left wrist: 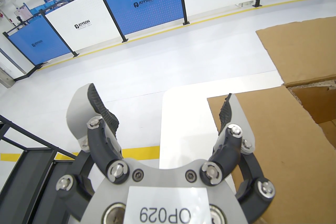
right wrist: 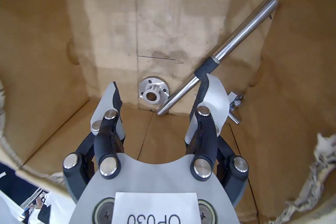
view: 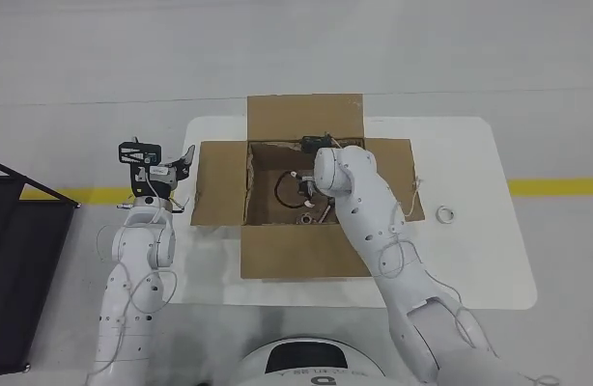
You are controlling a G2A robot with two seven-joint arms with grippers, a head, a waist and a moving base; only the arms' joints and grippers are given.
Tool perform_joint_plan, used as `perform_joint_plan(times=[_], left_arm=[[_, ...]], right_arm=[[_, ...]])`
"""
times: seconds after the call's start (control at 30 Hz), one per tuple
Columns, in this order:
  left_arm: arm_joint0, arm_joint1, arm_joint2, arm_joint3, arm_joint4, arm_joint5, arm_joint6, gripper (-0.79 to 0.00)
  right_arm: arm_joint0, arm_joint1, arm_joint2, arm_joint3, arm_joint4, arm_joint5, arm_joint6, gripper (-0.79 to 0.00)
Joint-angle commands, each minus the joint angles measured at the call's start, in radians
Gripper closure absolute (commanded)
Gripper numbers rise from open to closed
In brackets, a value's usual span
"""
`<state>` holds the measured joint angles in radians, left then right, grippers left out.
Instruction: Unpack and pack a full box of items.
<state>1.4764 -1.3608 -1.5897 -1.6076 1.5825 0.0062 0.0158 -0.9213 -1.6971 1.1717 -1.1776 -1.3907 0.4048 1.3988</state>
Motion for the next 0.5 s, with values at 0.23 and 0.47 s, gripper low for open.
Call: perform_joint_plan(times=[0.23,0.47], left_arm=[[0.0,0.0,0.0,0.0,0.0,0.0,0.0,-0.785],[0.0,0.0,0.0,0.0,0.0,0.0,0.0,-0.785]], right_arm=[[-0.005,0.002,0.017,0.061,-0.024,0.08,-0.063,-0.363],[-0.024,0.01,0.049,0.071,-0.02,0.083,-0.099,-0.351]])
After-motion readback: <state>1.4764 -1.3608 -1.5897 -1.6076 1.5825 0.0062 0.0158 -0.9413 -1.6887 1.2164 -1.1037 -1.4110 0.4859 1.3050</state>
